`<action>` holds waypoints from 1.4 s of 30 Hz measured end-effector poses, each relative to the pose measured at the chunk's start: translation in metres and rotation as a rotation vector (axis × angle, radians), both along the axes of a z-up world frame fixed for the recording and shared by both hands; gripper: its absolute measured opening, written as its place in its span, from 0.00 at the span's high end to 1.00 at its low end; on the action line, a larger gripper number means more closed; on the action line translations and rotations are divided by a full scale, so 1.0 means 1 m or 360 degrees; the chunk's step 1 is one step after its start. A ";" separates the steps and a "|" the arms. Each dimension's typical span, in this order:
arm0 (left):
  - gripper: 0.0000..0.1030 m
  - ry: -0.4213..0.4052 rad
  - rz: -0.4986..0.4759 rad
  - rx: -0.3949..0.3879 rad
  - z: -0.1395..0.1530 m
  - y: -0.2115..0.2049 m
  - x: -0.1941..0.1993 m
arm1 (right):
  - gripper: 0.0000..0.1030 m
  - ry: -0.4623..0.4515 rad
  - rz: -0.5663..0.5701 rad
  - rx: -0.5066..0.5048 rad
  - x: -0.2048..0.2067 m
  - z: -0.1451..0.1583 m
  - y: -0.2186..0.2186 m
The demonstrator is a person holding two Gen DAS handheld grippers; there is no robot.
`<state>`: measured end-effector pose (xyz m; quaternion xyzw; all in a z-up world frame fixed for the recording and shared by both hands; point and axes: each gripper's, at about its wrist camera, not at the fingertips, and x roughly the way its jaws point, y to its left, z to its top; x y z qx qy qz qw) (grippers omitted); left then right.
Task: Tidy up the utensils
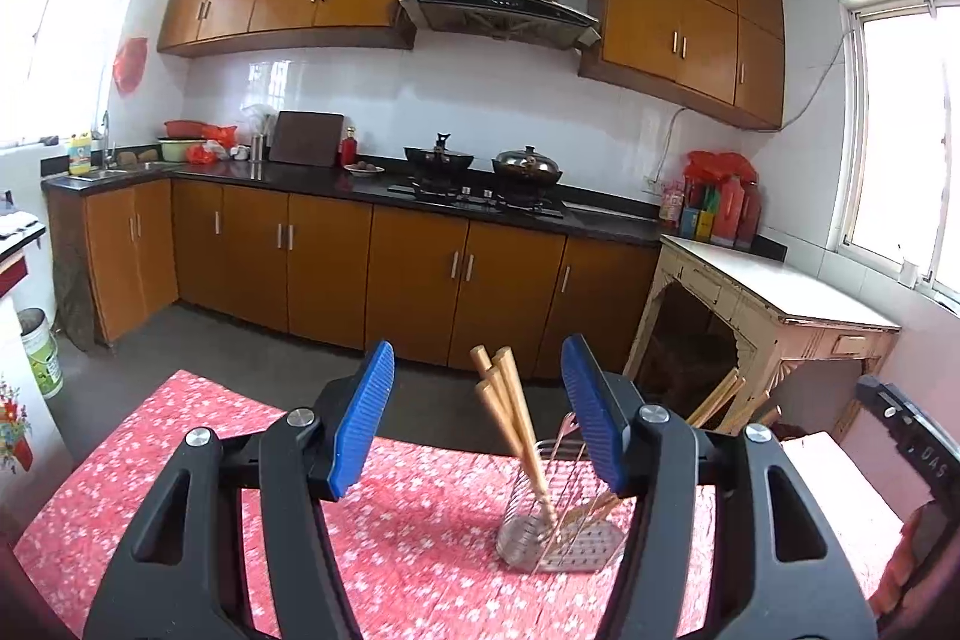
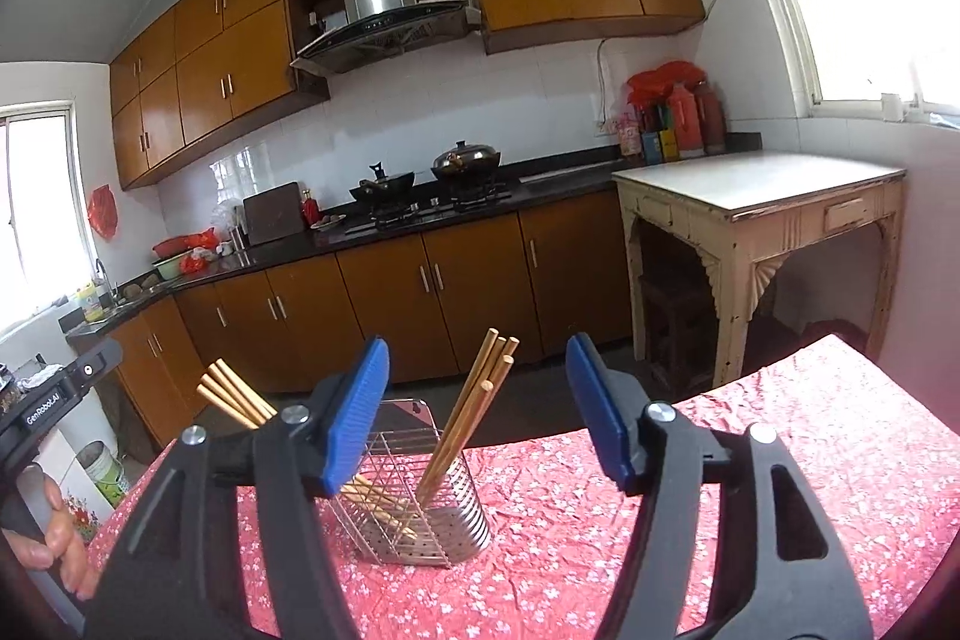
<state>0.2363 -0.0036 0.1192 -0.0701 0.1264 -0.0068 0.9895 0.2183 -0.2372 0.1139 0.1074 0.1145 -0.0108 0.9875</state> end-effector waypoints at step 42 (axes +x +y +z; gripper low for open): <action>0.02 -0.0171 -0.0019 0.0209 -0.100 0.015 -0.167 | 0.04 -0.0210 -0.0003 -0.0256 -0.198 -0.097 0.076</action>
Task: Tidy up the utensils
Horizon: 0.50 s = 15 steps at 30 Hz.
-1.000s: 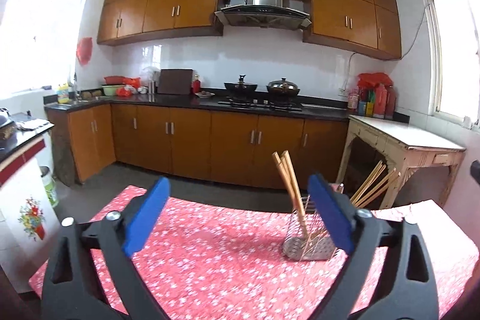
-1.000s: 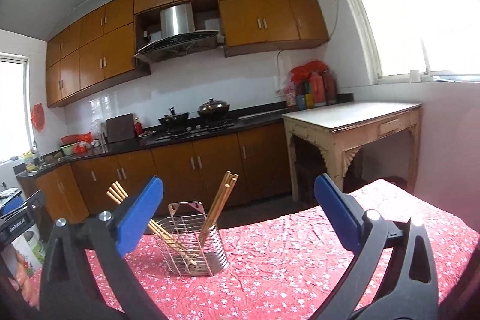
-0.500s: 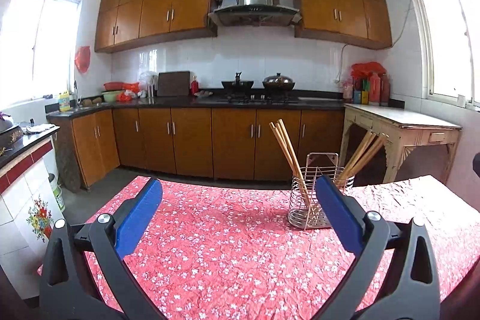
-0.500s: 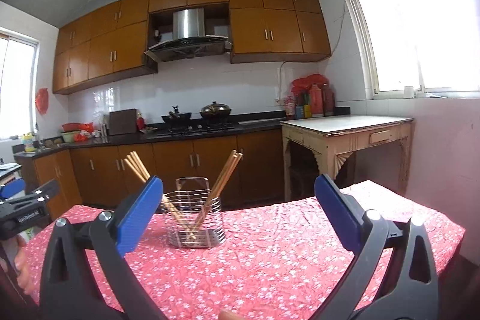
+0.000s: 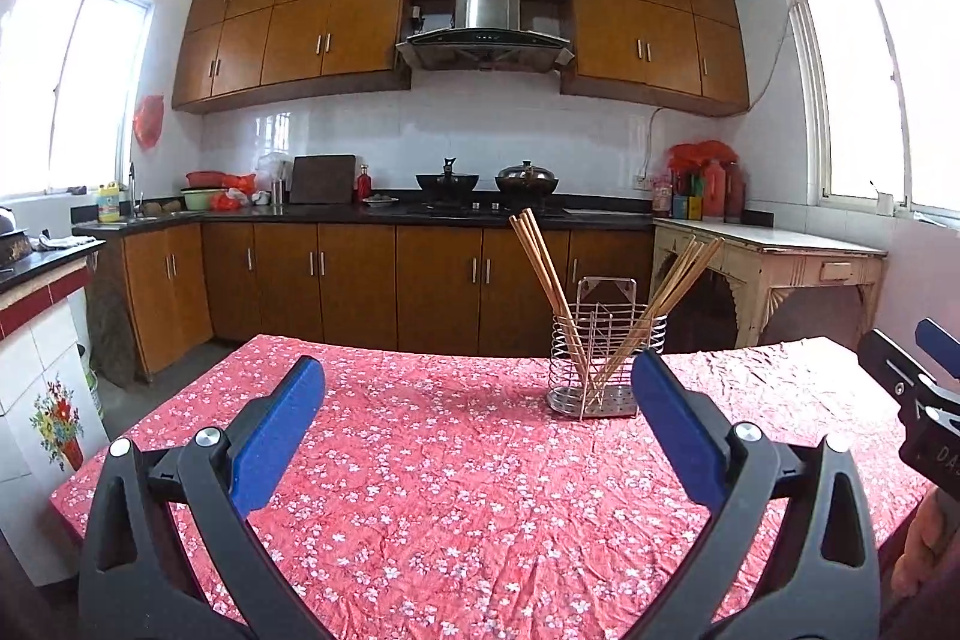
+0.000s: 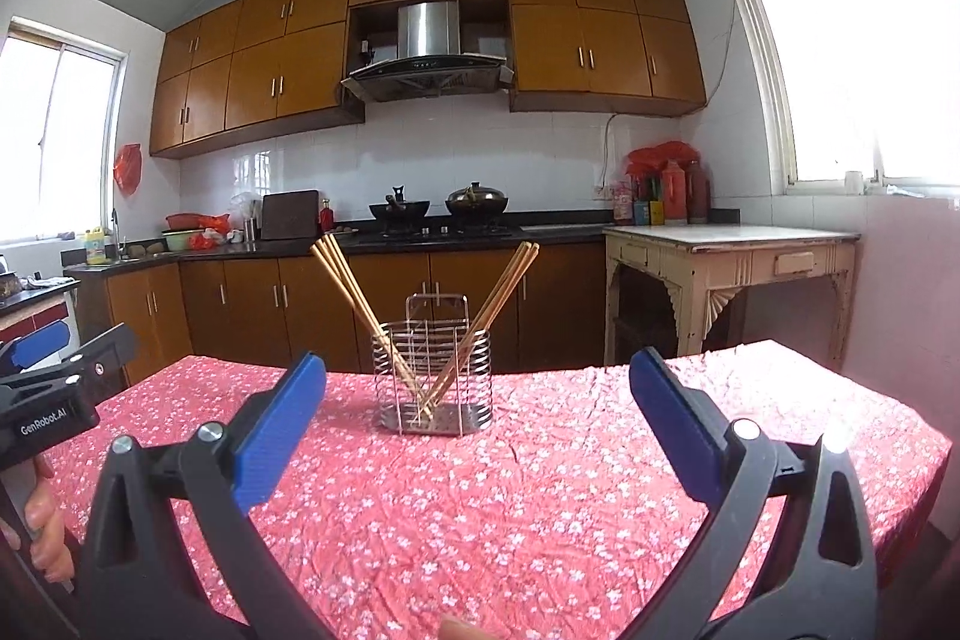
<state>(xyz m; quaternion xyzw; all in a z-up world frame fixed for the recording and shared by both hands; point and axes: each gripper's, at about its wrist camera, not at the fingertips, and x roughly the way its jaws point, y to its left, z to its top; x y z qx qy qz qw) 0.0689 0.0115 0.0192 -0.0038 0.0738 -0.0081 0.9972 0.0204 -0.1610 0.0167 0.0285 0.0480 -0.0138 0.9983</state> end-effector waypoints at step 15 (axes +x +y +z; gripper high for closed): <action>0.02 0.0047 -0.0049 0.0012 -0.020 -0.010 -0.006 | 0.04 0.0011 0.0024 -0.0070 -0.001 -0.013 0.007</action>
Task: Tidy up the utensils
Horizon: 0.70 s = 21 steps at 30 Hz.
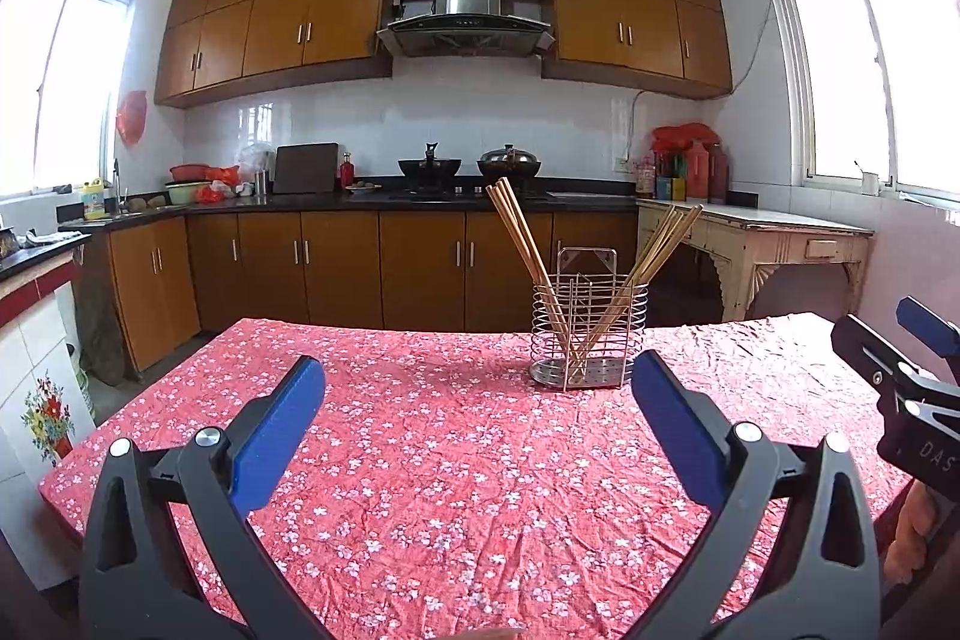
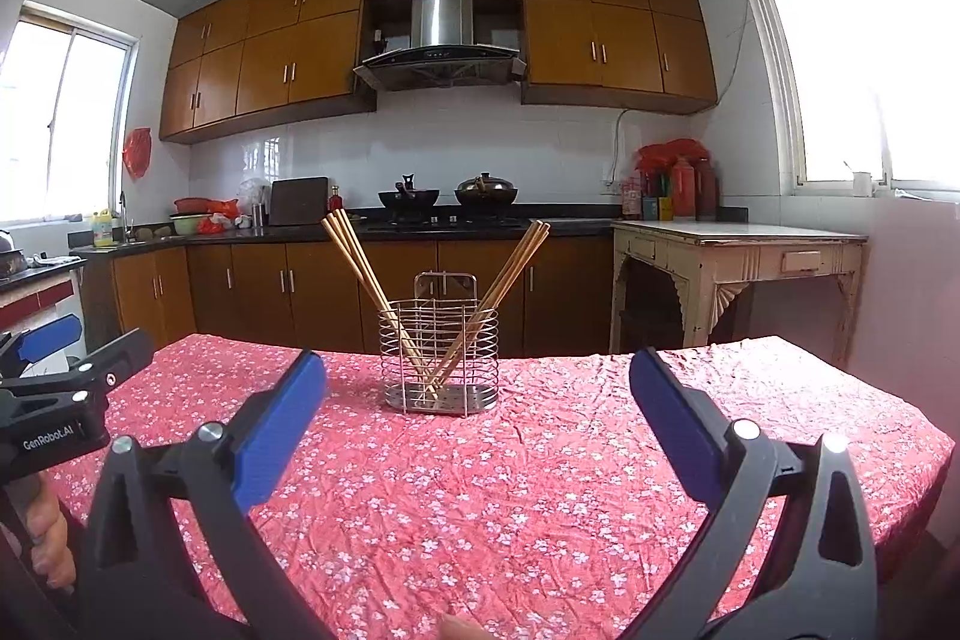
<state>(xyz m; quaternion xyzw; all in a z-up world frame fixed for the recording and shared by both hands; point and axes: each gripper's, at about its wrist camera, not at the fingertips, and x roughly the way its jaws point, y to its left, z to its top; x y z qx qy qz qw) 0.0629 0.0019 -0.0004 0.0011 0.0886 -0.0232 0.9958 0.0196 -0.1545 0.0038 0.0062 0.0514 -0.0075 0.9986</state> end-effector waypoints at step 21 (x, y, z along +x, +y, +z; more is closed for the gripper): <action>0.02 0.0000 0.0010 -0.0011 -0.001 0.001 -0.002 | 0.04 0.0003 0.0012 0.0002 0.003 -0.002 -0.004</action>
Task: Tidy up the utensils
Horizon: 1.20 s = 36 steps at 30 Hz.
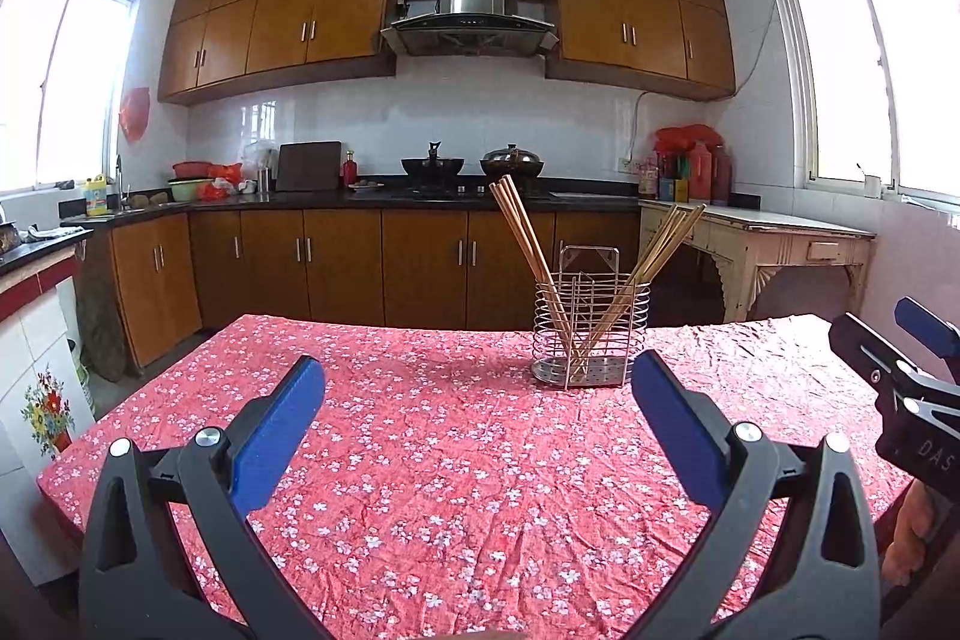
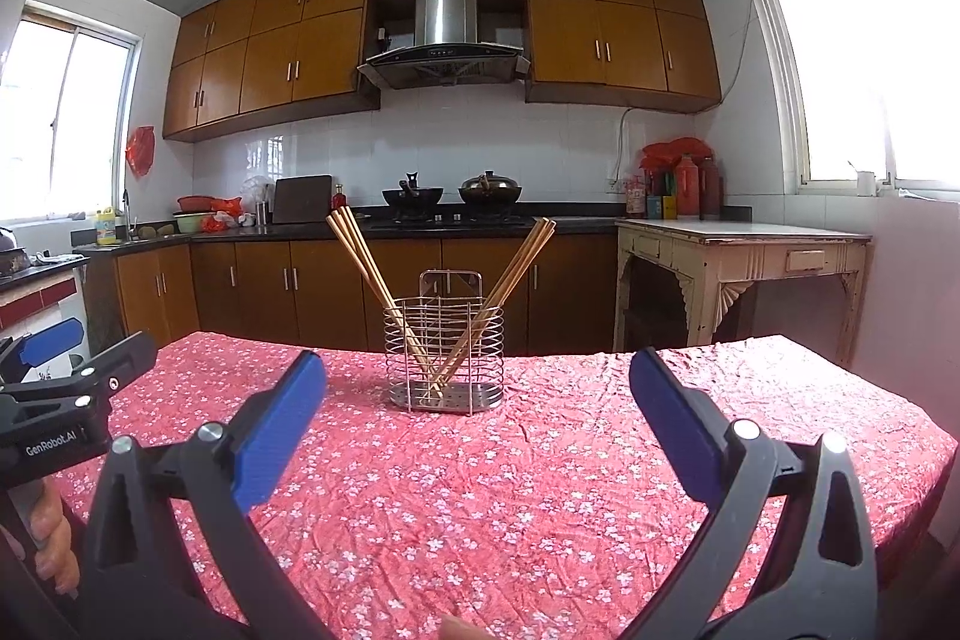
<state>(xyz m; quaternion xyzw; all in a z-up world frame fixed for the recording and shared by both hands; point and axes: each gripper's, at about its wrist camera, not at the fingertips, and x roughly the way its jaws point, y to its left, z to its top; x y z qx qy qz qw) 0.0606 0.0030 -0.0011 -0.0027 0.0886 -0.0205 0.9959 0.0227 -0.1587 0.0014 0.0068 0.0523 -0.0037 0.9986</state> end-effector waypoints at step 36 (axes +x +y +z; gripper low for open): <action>0.02 0.0011 -0.0005 -0.0010 -0.002 -0.007 0.000 | 0.04 0.0000 -0.0001 0.0035 0.000 -0.003 0.001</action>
